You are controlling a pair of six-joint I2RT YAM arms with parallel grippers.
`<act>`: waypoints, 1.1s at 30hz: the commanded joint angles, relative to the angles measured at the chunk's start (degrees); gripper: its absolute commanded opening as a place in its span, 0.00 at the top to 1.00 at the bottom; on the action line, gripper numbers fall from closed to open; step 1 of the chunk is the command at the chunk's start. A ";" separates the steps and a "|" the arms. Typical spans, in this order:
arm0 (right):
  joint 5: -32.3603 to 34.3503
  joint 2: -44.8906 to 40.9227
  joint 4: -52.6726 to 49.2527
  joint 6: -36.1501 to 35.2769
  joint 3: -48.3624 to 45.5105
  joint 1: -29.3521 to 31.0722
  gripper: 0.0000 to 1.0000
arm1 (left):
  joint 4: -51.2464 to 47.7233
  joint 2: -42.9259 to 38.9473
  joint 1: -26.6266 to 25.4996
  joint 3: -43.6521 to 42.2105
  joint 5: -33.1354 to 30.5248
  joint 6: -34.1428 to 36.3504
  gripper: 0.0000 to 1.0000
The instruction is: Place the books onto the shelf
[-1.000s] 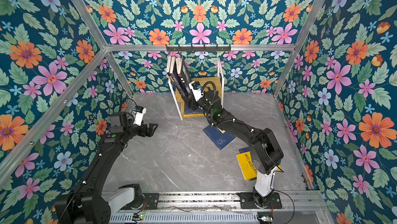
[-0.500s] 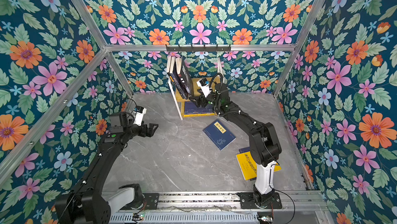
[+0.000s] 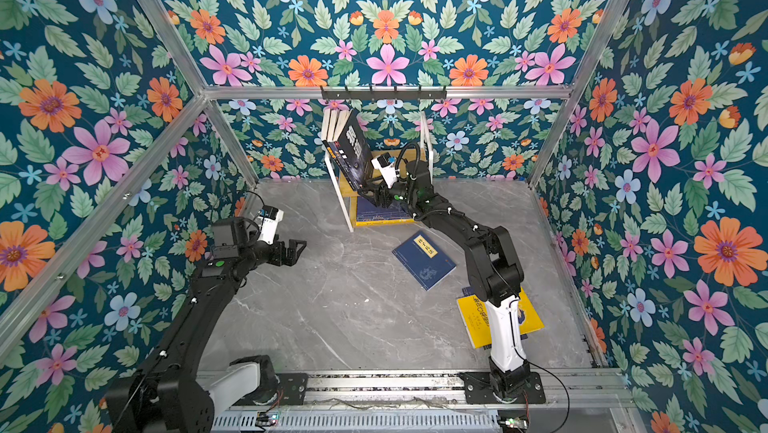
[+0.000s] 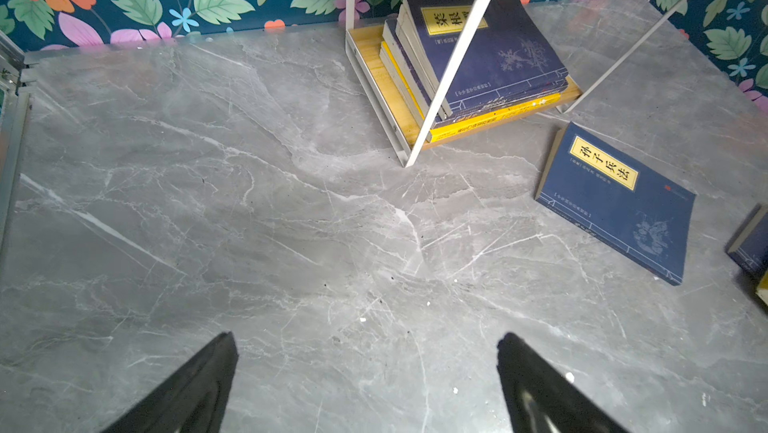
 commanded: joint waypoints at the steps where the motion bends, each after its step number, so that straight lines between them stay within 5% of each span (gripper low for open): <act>1: -3.38 0.70 0.89 1.02 1.49 0.51 0.40 | 0.93 -0.08 0.04 0.20 1.14 -1.27 0.00; 10: -3.36 -1.74 -1.73 -1.37 0.61 -0.85 0.34 | 0.99 -0.48 -0.02 -0.40 0.84 -0.51 0.00; 16: 1.93 -6.09 -7.30 -5.29 -1.76 -1.42 0.39 | 1.12 0.01 0.05 -0.12 1.19 -0.92 0.00; 22: -3.88 -4.74 -11.35 -9.57 -0.53 -1.72 0.20 | 1.23 0.27 0.05 0.11 1.48 -1.33 0.00; 25: -4.52 -1.87 -14.90 -11.14 3.56 -1.86 0.03 | 1.25 -0.09 0.11 -0.50 1.32 -0.84 0.00; 33: -8.33 4.39 -16.51 -11.96 10.95 -2.42 0.01 | 0.99 -0.07 0.18 -0.55 0.94 -0.30 0.00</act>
